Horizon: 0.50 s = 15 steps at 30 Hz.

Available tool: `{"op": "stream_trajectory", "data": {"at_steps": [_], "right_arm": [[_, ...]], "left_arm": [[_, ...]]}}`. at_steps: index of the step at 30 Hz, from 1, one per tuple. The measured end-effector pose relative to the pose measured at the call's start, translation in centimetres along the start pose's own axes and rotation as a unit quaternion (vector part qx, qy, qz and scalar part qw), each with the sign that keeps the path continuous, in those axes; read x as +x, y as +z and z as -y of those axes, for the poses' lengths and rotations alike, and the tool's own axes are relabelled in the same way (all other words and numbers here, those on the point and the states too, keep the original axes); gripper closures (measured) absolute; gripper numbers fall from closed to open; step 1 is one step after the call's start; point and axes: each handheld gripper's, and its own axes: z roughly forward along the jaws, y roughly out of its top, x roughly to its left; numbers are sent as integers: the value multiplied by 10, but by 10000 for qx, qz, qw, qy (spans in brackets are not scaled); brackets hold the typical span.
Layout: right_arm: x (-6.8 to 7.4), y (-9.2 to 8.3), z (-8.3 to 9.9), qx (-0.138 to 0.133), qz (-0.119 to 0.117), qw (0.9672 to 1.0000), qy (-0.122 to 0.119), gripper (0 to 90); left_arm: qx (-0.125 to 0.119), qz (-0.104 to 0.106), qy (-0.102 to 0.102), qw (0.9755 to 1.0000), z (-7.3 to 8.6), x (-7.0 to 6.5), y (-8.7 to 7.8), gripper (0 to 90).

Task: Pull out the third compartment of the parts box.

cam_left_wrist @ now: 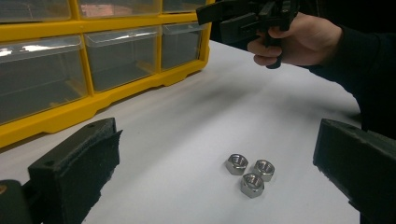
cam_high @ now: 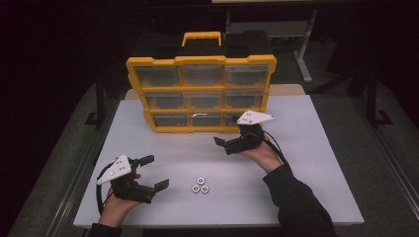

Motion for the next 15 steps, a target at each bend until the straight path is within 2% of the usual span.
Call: {"op": "stream_trajectory", "data": {"at_steps": [5,15], "right_arm": [[-1,1,2,57,13,10000,-1,0],[2,-1,2,179,102,9997,-156,0]], "left_arm": [[5,-7,12,10000,0,0,0,0],[-3,-31,35,10000,0,1,0,0]]}}
